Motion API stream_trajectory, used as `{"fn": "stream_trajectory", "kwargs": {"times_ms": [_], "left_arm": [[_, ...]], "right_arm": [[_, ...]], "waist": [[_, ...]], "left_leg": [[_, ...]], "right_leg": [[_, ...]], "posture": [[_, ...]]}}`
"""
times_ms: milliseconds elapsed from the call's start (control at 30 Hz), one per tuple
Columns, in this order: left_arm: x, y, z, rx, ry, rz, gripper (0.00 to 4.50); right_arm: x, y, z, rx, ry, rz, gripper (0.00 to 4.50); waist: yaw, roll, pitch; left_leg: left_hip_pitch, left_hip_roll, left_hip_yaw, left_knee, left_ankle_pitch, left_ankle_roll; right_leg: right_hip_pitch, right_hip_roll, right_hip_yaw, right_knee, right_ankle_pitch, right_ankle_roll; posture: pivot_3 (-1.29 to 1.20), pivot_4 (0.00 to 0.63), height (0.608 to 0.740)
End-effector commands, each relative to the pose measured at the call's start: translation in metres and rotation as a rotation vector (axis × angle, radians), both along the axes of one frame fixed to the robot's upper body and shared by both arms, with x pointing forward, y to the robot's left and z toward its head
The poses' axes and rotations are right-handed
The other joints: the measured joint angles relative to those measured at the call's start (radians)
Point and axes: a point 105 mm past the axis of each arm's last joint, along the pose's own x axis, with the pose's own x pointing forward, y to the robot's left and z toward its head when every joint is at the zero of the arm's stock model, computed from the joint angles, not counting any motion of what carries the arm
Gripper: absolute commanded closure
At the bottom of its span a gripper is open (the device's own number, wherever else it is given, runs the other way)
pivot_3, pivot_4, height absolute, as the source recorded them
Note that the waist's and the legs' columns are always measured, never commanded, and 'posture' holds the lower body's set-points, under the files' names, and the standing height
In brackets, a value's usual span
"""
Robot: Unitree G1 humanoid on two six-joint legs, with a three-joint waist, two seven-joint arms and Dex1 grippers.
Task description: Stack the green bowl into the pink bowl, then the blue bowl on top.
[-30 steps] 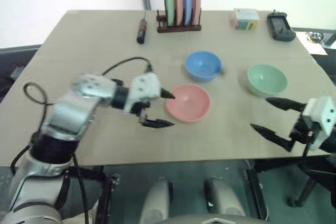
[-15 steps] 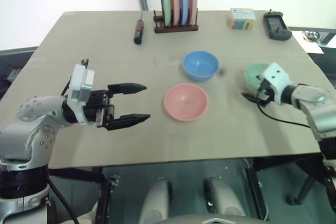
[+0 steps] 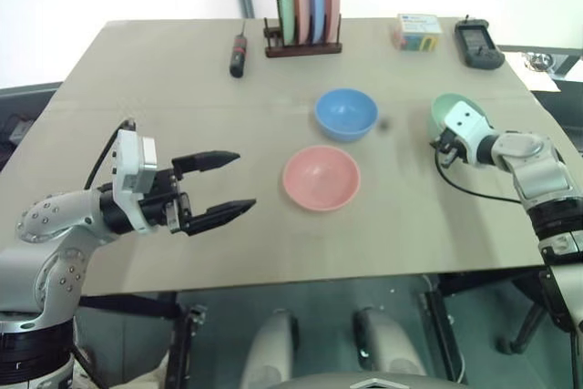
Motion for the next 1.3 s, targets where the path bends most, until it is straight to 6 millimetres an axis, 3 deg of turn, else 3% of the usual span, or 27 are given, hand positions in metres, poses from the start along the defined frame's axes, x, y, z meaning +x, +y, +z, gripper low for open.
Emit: {"fn": "stream_trajectory", "kwargs": {"times_ms": [33, 100, 200, 333, 500, 567, 600, 667, 767, 800, 867, 933, 1000, 1167, 1300], "left_arm": [[-0.004, 0.005, 0.009, -0.003, -0.059, 0.016, 0.0], [-0.003, 0.008, 0.007, -0.001, -0.057, 0.024, 0.0], [0.0, 0.01, 0.005, 0.003, -0.058, 0.035, 0.0], [0.001, 0.008, 0.006, 0.018, -0.076, 0.02, 0.0], [0.001, 0.005, 0.011, 0.013, -0.08, 0.011, 0.0], [0.0, 0.004, 0.01, 0.018, -0.082, 0.01, 0.0], [0.0, 0.004, 0.01, 0.015, -0.081, 0.01, 0.0], [-0.002, 0.003, 0.01, 0.007, -0.074, 0.009, 0.0], [-0.003, 0.002, 0.009, 0.007, -0.07, 0.011, 0.0], [-0.004, 0.002, 0.008, 0.005, -0.069, 0.012, 0.0], [-0.005, 0.001, 0.008, 0.001, -0.07, 0.017, 0.0], [-0.005, 0.001, 0.008, -0.004, -0.07, 0.027, 0.0], [-0.005, 0.001, 0.007, -0.007, -0.068, 0.032, 0.0], [-0.006, 0.001, 0.007, -0.008, -0.065, 0.039, 0.0], [-0.009, 0.002, 0.008, -0.003, -0.067, 0.061, 0.0]], "right_arm": [[-0.04, 0.055, 0.055, 0.072, -0.137, 0.343, 4.41], [-0.073, 0.089, 0.063, 0.121, -0.102, 0.508, 4.41], [-0.102, 0.123, 0.064, 0.141, -0.066, 0.629, 4.41], [-0.105, 0.155, 0.064, 0.162, -0.098, 0.64, 4.41], [-0.11, 0.185, 0.045, 0.186, 0.013, 0.708, 4.41], [-0.119, 0.194, 0.039, 0.21, 0.069, 0.76, 3.69], [-0.125, 0.197, 0.041, 0.251, 0.104, 0.783, 3.49], [-0.133, 0.199, 0.048, 0.295, 0.136, 0.826, 2.61], [-0.133, 0.196, 0.054, 0.308, 0.133, 0.828, 1.13], [-0.133, 0.194, 0.059, 0.322, 0.126, 0.829, 0.97], [-0.126, 0.19, 0.08, 0.391, 0.048, 0.803, 0.21], [-0.119, 0.18, 0.102, 0.467, -0.011, 0.781, 0.08], [-0.102, 0.165, 0.111, 0.406, -0.099, 0.733, 0.08], [-0.041, 0.127, 0.09, 0.061, -0.236, 0.592, 0.08], [-0.005, 0.122, 0.069, -0.077, -0.269, 0.56, 0.08]], "waist": [[0.001, 0.001, 0.0], [0.0, 0.001, 0.0], [-0.001, 0.001, 0.001], [0.002, 0.0, 0.0], [0.002, 0.0, 0.0], [0.002, 0.0, 0.0], [0.001, 0.0, 0.0], [0.002, 0.0, 0.0], [0.003, 0.0, 0.0], [0.003, 0.0, 0.0], [0.002, 0.0, 0.0], [0.002, 0.0, 0.0], [0.002, 0.0, 0.0], [0.002, -0.001, 0.0], [-0.011, 0.0, 0.0]], "left_leg": [[-0.001, 0.0, 0.0, 0.0, 0.0, 0.0], [-0.002, 0.0, 0.0, -0.001, 0.0, 0.0], [-0.001, 0.001, 0.0, -0.002, 0.0, 0.0], [0.0, 0.001, -0.001, 0.001, 0.0, 0.0], [0.0, 0.0, 0.0, 0.002, 0.0, 0.0], [0.0, 0.001, 0.0, 0.001, 0.0, 0.0], [0.0, 0.001, -0.001, 0.0, 0.0, 0.0], [-0.001, 0.001, -0.001, -0.001, 0.0, 0.0], [-0.002, 0.001, -0.001, -0.001, 0.0, 0.0], [-0.002, 0.001, -0.001, 0.0, 0.0, 0.0], [-0.001, 0.001, -0.001, 0.0, 0.0, 0.0], [0.0, 0.001, -0.001, 0.0, 0.0, 0.0], [-0.001, 0.001, -0.001, 0.0, 0.0, 0.0], [0.0, 0.001, 0.0, 0.0, 0.0, 0.0], [0.0, 0.001, 0.002, -0.001, 0.0, 0.0]], "right_leg": [[-0.001, 0.0, 0.0, 0.0, 0.001, 0.002], [-0.002, 0.0, 0.0, 0.0, 0.001, 0.002], [-0.002, 0.001, 0.0, 0.001, 0.001, 0.002], [-0.001, 0.001, -0.001, 0.001, -0.002, -0.001], [-0.001, -0.001, -0.001, 0.001, -0.001, -0.002], [-0.001, 0.0, -0.001, 0.001, -0.001, -0.002], [-0.001, 0.0, -0.001, 0.001, -0.001, -0.002], [-0.002, 0.0, -0.001, 0.001, -0.001, -0.002], [-0.002, 0.0, -0.001, 0.001, 0.0, -0.001], [-0.002, 0.0, -0.001, 0.0, -0.001, -0.002], [-0.002, 0.0, -0.001, 0.001, -0.002, -0.003], [-0.002, 0.0, -0.001, 0.001, -0.002, -0.003], [-0.002, 0.0, -0.001, 0.002, -0.002, -0.003], [-0.001, -0.001, -0.002, -0.001, -0.002, -0.003], [-0.003, 0.0, 0.0, 0.001, -0.002, -0.003]], "posture": [[0.0, 0.15, 0.74], [0.0, 0.15, 0.74], [0.0, 0.15, 0.74], [0.0, 0.15, 0.74], [0.0, 0.15, 0.74], [0.0, 0.15, 0.74], [0.0, 0.15, 0.74], [0.0, 0.15, 0.74], [0.0, 0.15, 0.74], [0.0, 0.15, 0.74], [0.0, 0.15, 0.74], [0.0, 0.15, 0.74], [0.0, 0.15, 0.74], [0.0, 0.15, 0.74], [0.0, 0.15, 0.74]]}}
